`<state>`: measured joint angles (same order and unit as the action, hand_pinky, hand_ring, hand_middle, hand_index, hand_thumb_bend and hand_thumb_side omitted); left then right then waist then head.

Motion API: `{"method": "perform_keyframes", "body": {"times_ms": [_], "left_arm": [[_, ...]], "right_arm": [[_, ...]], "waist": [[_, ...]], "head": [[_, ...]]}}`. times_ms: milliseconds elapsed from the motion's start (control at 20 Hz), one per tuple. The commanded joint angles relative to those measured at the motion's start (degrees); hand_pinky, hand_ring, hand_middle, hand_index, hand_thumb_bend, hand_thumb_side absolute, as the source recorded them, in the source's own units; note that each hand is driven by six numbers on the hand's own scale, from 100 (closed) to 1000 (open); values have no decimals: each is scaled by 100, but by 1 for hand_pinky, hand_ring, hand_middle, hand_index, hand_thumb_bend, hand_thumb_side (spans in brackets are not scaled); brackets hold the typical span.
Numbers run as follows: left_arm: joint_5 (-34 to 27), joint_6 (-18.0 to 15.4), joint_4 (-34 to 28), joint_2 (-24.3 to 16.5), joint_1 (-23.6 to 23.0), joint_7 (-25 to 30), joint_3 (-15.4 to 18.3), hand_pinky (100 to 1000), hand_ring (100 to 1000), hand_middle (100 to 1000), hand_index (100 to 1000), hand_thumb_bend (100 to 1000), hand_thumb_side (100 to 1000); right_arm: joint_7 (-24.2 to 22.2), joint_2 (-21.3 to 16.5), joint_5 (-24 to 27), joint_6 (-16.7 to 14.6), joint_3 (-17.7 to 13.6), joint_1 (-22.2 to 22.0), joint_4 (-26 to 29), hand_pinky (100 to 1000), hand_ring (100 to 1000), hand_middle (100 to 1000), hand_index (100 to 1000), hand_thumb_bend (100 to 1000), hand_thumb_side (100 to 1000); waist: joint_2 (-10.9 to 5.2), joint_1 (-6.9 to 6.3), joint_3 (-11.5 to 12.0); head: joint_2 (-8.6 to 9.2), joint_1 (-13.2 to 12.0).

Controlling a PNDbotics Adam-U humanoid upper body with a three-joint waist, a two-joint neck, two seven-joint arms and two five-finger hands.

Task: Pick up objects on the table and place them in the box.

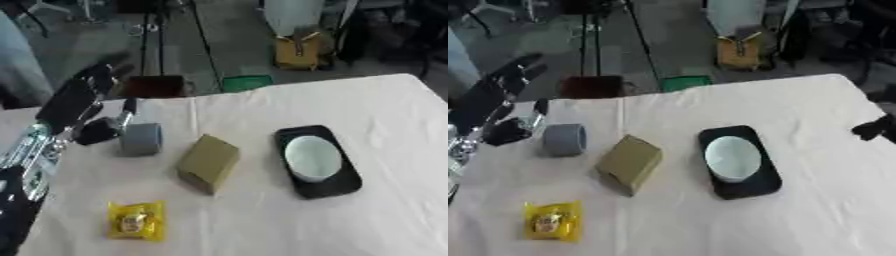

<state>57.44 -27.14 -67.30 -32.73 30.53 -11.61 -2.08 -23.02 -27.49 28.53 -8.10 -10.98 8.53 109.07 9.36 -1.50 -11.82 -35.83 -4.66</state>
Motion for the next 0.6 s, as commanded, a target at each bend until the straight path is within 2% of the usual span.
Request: {"method": "perform_keyframes", "body": {"times_ms": [50,400,450,600], "left_arm": [[-323,1,-127,-409,-232,297,201,859,1000,1000,986,100,1000],[-993,511,-862,-485,-452,967,311,845,1000,1000,980,100,1000],[-1087,604,-956,-482,-469,1061,316,810,1000,1000,969,100,1000],[-1370,886,-1297,-374,-606,1344,544,783,1000,1000,961,100,1000]], "right_arm": [[-29,-99,-3,12,-11,30,14,671,541,770,847,100,777],[-43,-94,2,29,-8,30,7,670,541,770,847,100,777],[-42,-95,2,30,-9,28,4,670,540,770,846,100,776],[-36,-99,-1,25,-14,10,-7,670,540,770,846,100,774]], "waist": [[-113,14,-6],[-133,14,73],[-137,17,84],[-154,31,106]], "head": [[-49,-74],[-107,-99],[-97,-96],[-70,-88]]}}
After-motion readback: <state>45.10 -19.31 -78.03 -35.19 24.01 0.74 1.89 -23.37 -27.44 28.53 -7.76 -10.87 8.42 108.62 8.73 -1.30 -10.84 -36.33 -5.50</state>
